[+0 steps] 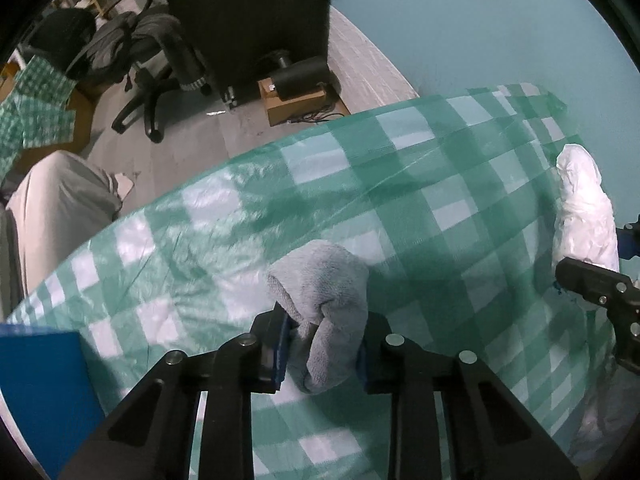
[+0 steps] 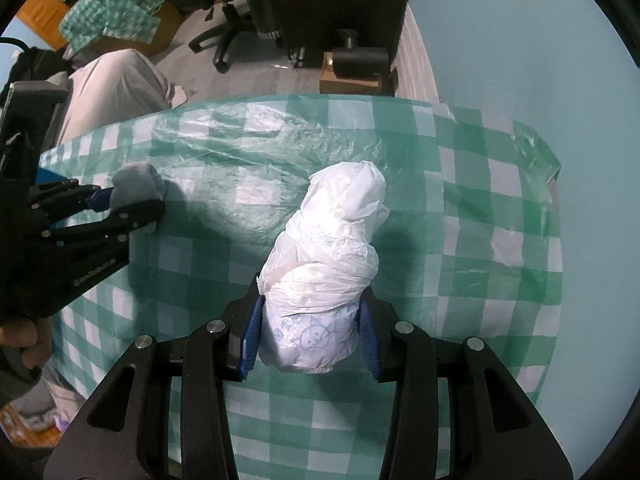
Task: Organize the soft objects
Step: 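Lift the white bundle and grey sock and carry both over the box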
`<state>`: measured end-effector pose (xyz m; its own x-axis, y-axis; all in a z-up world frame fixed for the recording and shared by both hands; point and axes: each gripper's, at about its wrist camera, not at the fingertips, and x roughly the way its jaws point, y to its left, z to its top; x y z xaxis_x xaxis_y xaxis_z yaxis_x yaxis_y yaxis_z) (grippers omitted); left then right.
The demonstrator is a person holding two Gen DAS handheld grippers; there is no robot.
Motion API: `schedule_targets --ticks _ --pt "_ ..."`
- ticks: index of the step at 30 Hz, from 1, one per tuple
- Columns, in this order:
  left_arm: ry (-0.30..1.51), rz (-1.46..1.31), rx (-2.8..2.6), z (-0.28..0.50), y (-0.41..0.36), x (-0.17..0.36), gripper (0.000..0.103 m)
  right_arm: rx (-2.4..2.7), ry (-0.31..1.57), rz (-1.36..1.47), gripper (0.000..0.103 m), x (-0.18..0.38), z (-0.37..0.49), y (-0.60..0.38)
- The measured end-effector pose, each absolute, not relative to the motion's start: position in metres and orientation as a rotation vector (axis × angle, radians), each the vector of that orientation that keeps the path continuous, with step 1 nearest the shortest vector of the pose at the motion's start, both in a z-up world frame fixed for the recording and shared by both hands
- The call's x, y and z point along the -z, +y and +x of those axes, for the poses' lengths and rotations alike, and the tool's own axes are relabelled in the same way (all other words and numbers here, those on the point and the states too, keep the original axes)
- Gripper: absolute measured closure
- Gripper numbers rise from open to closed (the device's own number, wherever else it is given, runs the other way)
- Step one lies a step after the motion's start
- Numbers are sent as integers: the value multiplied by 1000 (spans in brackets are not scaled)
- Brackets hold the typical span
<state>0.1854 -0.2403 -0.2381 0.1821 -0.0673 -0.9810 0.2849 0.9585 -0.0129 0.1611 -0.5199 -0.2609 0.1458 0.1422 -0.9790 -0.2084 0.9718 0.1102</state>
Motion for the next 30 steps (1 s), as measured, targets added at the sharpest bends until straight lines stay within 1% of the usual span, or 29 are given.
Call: schedule_targets --ticks 15,30 --pt "1253 121 230 128 -205 183 77 -309 1363 -137 62 224 138 -492" --pt "1227 17 155 66 -153 142 77 -382 1346 -171 62 196 104 -449"
